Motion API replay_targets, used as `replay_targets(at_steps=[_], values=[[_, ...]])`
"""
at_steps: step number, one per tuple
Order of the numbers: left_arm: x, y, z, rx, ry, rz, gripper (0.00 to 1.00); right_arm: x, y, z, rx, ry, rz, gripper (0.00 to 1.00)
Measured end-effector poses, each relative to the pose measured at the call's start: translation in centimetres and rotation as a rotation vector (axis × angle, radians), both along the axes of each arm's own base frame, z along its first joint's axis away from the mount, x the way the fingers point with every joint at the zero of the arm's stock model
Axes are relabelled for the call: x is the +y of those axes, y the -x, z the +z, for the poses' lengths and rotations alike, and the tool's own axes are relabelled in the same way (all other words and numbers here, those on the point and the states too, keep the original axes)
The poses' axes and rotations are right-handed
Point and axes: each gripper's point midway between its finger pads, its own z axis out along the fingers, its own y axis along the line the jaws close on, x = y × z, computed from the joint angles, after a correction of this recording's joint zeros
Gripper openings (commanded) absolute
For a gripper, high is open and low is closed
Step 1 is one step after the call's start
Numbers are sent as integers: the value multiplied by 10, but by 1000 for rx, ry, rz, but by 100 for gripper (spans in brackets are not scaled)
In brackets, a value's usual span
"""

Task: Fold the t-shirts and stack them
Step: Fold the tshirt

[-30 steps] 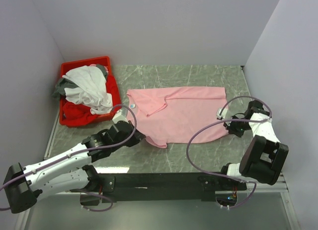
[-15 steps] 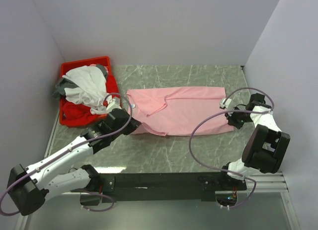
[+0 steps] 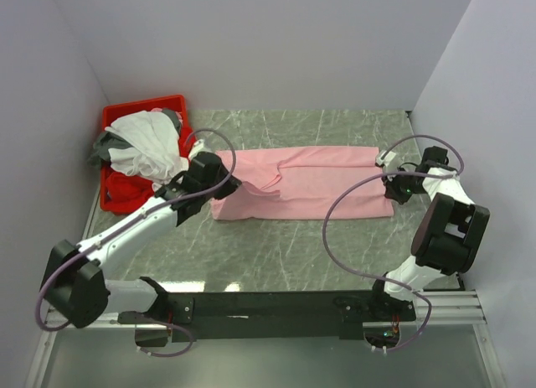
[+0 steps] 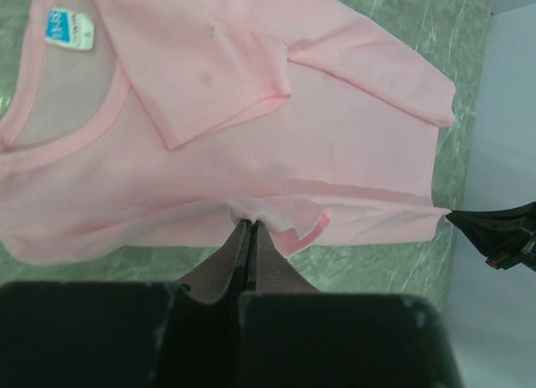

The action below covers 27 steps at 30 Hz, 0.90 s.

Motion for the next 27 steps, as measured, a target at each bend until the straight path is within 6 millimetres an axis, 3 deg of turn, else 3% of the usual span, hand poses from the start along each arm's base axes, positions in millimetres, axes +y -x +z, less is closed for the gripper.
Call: replay_targets(at_steps=[12, 19, 27], values=[[-24, -52, -5, -4, -99, -92, 0, 1, -22, -13, 26, -34, -50, 0], [-25, -71, -9, -3, -142, -113, 0, -2, -34, -6, 6, -37, -70, 0], [-23, -89, -26, 29, -185, -121, 0, -2, -36, -19, 44, -49, -91, 0]])
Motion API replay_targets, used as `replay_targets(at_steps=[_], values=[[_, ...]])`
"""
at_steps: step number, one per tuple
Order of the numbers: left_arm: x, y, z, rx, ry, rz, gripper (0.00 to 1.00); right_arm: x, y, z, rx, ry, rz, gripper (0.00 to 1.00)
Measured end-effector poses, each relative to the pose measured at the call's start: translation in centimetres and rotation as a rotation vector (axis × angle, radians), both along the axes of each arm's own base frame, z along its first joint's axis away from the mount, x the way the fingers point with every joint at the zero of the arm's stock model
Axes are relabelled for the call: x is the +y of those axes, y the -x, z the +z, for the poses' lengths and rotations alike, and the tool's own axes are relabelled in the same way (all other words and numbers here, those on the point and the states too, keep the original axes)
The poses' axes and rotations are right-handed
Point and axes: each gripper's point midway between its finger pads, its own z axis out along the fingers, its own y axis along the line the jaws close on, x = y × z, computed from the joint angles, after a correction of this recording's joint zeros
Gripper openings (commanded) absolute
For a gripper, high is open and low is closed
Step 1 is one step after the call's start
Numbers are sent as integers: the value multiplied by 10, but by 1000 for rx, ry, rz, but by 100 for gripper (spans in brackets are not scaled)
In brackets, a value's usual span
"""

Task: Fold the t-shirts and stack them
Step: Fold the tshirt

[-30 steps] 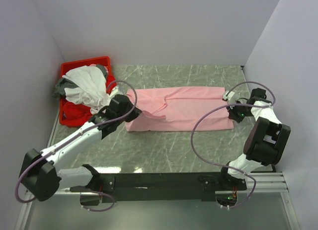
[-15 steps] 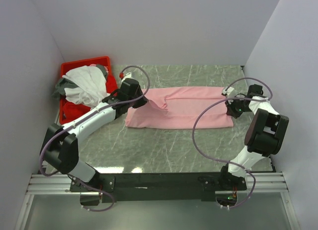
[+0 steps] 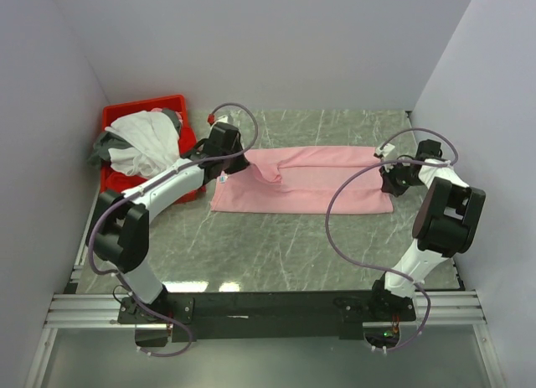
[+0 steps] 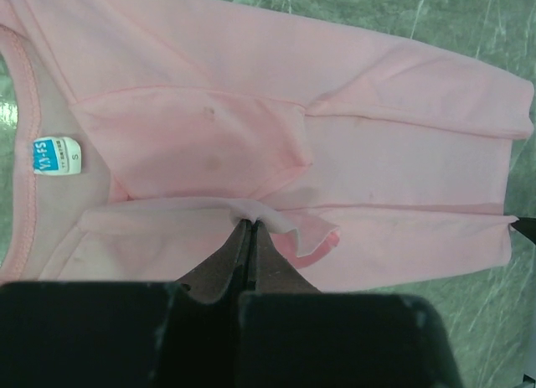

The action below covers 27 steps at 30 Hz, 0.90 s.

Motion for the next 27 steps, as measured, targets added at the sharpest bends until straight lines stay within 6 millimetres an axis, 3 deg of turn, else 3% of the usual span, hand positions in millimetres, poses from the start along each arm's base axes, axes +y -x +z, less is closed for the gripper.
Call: replay_targets(at_steps=[11, 27], values=[[5, -26, 0, -6, -7, 22, 0, 1, -7, 2, -3, 3, -13, 0], [-5, -66, -29, 44, -48, 10, 0, 6, -18, 0, -1, -5, -30, 0]])
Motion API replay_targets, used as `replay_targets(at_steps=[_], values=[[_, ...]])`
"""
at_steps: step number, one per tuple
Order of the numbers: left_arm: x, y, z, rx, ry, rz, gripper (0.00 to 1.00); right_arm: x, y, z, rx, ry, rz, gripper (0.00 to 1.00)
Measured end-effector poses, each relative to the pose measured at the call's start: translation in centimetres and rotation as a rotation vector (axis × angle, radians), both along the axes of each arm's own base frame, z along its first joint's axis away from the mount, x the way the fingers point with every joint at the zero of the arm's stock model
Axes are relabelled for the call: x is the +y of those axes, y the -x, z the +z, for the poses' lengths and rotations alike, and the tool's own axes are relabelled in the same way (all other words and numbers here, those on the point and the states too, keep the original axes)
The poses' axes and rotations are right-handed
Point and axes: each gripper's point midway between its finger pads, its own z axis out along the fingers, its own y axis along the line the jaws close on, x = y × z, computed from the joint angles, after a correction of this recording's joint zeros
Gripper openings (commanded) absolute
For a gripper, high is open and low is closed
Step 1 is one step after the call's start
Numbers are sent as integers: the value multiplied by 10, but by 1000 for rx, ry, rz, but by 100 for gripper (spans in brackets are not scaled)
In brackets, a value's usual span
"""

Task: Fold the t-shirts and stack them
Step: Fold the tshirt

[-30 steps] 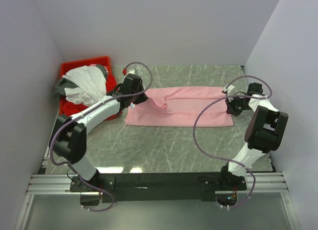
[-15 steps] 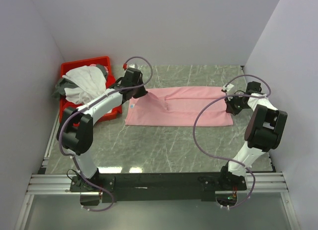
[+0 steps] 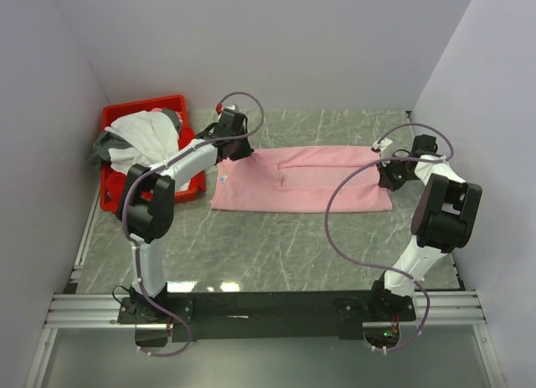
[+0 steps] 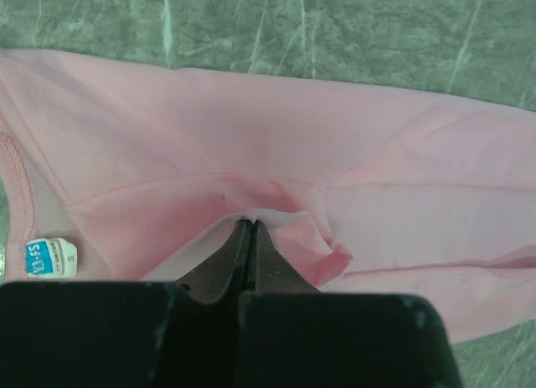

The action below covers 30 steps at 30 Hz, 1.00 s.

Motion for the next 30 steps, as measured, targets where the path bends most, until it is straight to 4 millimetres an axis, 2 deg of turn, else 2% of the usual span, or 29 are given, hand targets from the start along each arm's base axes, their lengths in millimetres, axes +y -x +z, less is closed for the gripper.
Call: replay_targets(at_steps=[3, 4, 6, 7, 8, 11, 13, 16, 19, 22, 26, 28, 30], values=[[0, -9, -14, 23, -14, 3, 0, 1, -3, 1, -3, 4, -8, 5], [0, -13, -18, 31, -17, 2, 0, 1, -4, 1, -3, 5, -16, 13], [0, -19, -24, 43, -25, 1, 16, 0, -6, 1, -4, 3, -40, 22], [1, -23, -29, 51, -32, -1, 28, -1, -8, 2, -6, 4, -59, 32], [2, -25, -32, 60, -40, -2, 46, -3, -11, 3, -10, 8, -85, 34], [12, -31, -35, 71, -64, 28, 61, -13, -20, 9, -33, 24, -177, 38], [23, -37, -30, 62, -87, 66, 64, -19, -25, 19, -60, 31, -238, 38], [34, -50, -12, 13, -101, 108, 64, -23, -28, 40, -108, 30, -287, 42], [42, -51, 10, -32, -103, 111, 64, -17, -24, 63, -146, 1, -270, 43], [50, -26, 37, -81, -92, 79, 66, -5, -12, 69, -114, -54, -220, 45], [68, 41, 72, -164, -21, 50, 69, 6, 12, 57, -7, -139, -200, 45], [78, 81, 76, -196, 41, 51, 69, 2, 20, 46, 48, -175, -230, 45], [85, 117, 68, -212, 115, 59, 70, -5, 27, 33, 103, -202, -272, 45]])
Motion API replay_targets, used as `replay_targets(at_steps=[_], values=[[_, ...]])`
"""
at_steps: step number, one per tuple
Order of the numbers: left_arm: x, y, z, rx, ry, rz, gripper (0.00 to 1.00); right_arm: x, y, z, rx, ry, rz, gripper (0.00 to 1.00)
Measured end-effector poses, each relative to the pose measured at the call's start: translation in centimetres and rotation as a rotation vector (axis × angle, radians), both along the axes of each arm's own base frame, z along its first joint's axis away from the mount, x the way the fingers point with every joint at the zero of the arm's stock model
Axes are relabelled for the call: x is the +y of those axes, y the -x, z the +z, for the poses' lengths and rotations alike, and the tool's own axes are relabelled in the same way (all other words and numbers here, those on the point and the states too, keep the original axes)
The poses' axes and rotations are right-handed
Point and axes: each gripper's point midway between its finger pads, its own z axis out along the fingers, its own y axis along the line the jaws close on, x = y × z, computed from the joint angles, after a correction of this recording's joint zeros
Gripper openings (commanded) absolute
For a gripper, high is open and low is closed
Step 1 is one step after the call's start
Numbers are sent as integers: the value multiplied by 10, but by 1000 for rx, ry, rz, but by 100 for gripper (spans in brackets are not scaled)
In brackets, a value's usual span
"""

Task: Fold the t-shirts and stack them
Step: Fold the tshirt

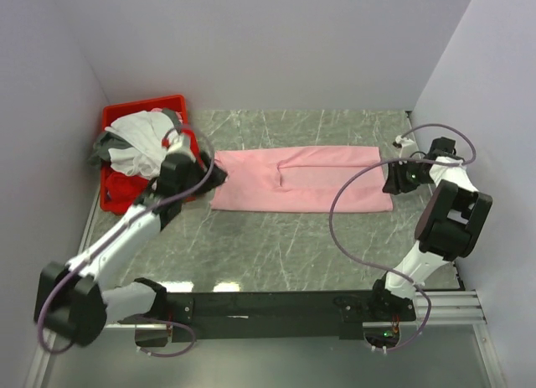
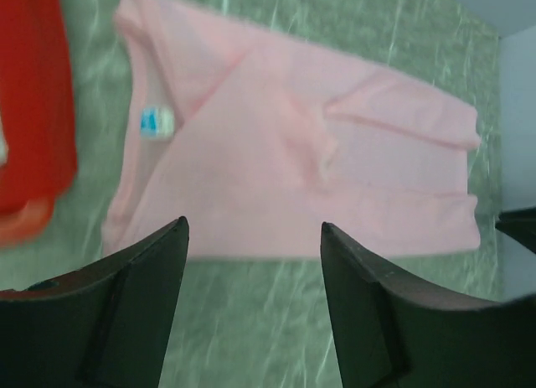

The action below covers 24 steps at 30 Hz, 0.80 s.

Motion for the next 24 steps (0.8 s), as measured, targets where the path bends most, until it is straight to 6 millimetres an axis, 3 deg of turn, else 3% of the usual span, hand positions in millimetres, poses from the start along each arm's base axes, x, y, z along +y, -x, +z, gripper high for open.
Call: replay_targets(at_steps=[5, 9, 13, 16, 19, 24], values=[[13, 61, -71, 129, 94, 32, 68, -5, 21, -24, 114, -54, -21, 46], [19, 84, -113, 237, 108, 66, 68, 24, 35, -20, 74, -19, 136, 53], [16, 76, -121, 253, 148, 115, 62, 91, 71, -21, -25, 98, 436, 63], [18, 70, -139, 305, 156, 176, 59, 131, 92, -25, -111, 170, 635, 64], [19, 63, -158, 358, 167, 246, 57, 141, 93, -30, -157, 228, 702, 64], [12, 38, -150, 337, 180, 318, 55, 132, 67, -26, -237, 319, 674, 64]])
